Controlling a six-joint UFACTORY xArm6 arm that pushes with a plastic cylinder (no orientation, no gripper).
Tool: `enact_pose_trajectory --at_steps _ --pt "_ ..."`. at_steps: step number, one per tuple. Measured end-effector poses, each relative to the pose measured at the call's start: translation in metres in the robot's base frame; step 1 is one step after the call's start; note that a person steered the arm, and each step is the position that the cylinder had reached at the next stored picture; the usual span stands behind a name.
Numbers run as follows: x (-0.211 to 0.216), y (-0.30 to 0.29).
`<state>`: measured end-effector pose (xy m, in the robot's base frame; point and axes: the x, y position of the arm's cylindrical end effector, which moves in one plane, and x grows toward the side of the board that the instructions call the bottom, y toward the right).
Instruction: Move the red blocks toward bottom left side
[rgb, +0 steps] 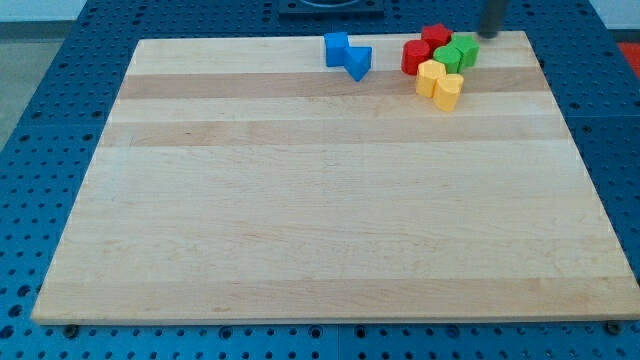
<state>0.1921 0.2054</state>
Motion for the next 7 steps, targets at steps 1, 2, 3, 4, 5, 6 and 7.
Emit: enact_pose_trajectory --at_steps 1,2,3,4,5,6,7 --pt "0.000 -0.034" --pt "0.030 -0.045" --pt "0.067 -0.069" --pt "0.085 -0.098" --pt "0.072 -0.068" --pt "0.055 -0.073" --pt "0.073 -0.104"
